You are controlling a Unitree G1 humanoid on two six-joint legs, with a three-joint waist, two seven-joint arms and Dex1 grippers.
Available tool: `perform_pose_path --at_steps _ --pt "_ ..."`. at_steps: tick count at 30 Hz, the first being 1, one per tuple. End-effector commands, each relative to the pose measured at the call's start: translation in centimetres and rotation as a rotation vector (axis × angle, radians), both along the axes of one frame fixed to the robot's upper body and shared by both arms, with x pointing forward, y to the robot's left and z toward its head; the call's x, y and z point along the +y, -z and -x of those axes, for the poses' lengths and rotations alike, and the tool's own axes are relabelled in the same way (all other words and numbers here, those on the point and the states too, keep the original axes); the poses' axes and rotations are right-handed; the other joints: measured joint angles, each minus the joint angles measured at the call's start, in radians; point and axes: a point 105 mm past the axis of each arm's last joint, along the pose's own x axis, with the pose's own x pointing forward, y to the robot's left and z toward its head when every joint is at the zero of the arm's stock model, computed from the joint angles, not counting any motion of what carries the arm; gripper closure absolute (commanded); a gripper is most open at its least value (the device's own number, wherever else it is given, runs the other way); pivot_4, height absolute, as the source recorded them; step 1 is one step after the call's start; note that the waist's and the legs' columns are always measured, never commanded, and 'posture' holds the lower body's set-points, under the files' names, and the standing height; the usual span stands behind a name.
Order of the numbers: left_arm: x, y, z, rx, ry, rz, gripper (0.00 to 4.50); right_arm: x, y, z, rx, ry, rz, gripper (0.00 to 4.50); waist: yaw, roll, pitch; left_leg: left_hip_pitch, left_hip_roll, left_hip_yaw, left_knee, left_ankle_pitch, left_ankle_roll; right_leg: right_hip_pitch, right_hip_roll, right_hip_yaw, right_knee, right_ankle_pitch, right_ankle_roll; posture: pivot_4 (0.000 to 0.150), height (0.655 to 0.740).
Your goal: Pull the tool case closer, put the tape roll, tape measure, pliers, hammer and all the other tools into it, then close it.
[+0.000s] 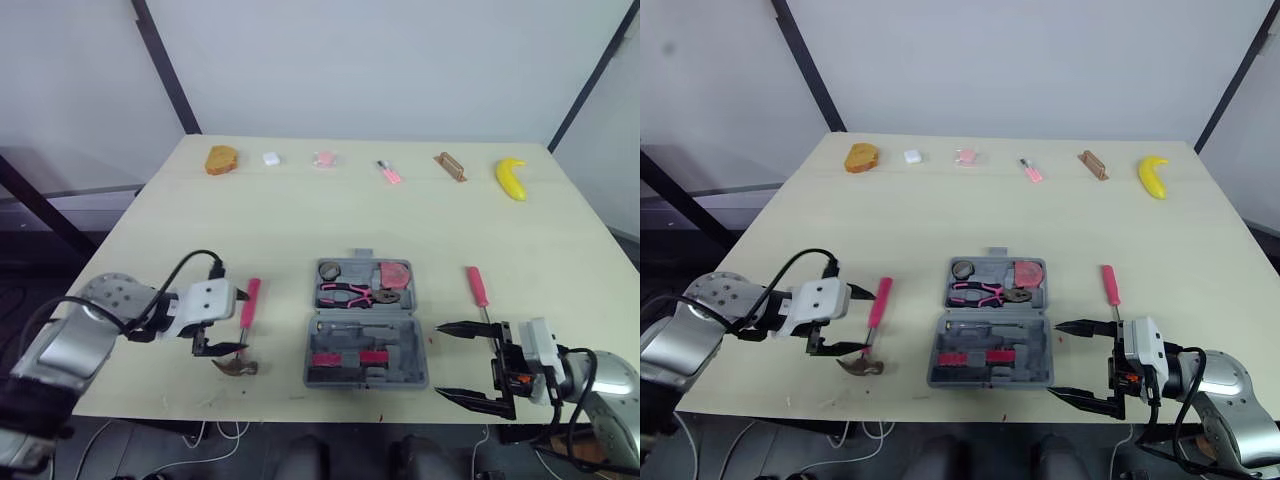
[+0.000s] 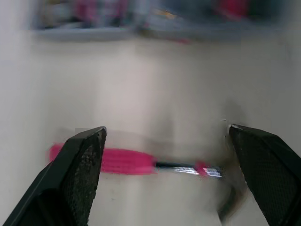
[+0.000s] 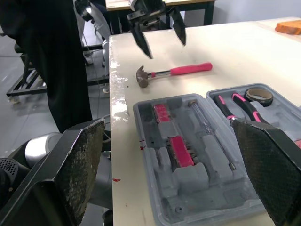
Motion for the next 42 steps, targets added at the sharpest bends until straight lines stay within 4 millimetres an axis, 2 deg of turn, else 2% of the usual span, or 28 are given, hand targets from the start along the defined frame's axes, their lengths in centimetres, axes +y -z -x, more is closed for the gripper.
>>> perform_pose_path --at_steps 1,5,12,25,32,34,38,39,42 --pt "0.4 0.1 -0.2 0.013 0.190 -0.116 0.09 -0.1 -0.7 0.0 -0.044 0.000 -0.006 0.00 0.009 0.000 0.000 -0.001 0.000 0.000 0.000 0.000 0.000 -0.001 0.000 0.000 0.000 0.000 0.000 0.150 0.7400" --pt "0.1 0.2 -1.9 -0.004 0.402 -0.262 0.09 0.0 -0.8 0.1 -0.051 0.015 -0.009 0.00 0.021 0.000 0.000 -0.007 0.000 -0.002 0.003 0.000 0.000 -0.005 0.001 -0.002 0.002 0.001 0.001 0.150 0.7400" --pt "0.6 0.4 -3.3 -0.002 0.589 -0.391 0.09 -0.4 -1.0 -0.1 -0.054 0.031 -0.003 0.00 0.011 -0.001 0.000 -0.007 0.000 -0.002 0.004 0.000 0.000 -0.005 0.002 0.000 0.002 0.001 0.001 0.150 0.7400" --pt "-1.1 2.5 -3.5 0.017 0.911 -0.530 0.09 -0.2 -1.0 -0.1 -0.060 0.029 -0.002 0.00 0.014 -0.002 0.001 -0.007 0.000 -0.002 0.004 0.000 0.000 -0.005 0.002 -0.001 0.002 0.001 0.002 0.150 0.7400" --pt "-1.4 3.3 -3.9 0.005 0.961 -0.570 0.09 0.0 -0.9 0.0 -0.061 0.031 -0.004 0.00 0.014 -0.002 0.001 -0.007 0.000 -0.002 0.004 0.000 0.000 -0.005 0.002 -0.001 0.003 0.001 0.002 0.150 0.7400" --pt "-2.0 3.7 -3.8 -0.002 0.977 -0.539 0.47 0.1 -1.0 0.0 -0.063 0.034 -0.005 0.00 0.015 -0.002 0.001 -0.007 0.000 -0.002 0.004 0.000 0.000 -0.005 0.002 -0.001 0.003 0.001 0.002 0.150 0.7400" --pt "-2.6 4.5 -3.0 0.007 1.012 -0.473 1.92 0.0 -0.9 0.1 -0.064 0.044 -0.003 0.00 0.015 -0.002 0.000 -0.007 0.000 -0.002 0.005 0.000 0.000 -0.005 0.001 -0.001 0.004 0.001 0.002 0.150 0.7400" --pt "-2.8 4.8 -2.7 0.009 1.017 -0.442 2.43 0.0 -0.8 0.1 -0.064 0.047 -0.003 0.00 0.014 -0.002 0.000 -0.006 0.000 -0.002 0.005 0.000 0.000 -0.004 0.001 -0.001 0.004 0.001 0.002 0.150 0.7400" --pt "-2.2 5.2 -1.7 0.049 0.980 -0.380 3.44 0.0 -1.0 0.0 -0.068 0.060 -0.013 0.00 0.010 0.001 -0.001 -0.005 0.000 -0.001 0.005 0.000 0.000 -0.004 0.001 0.000 0.005 0.001 0.002 0.150 0.7400"
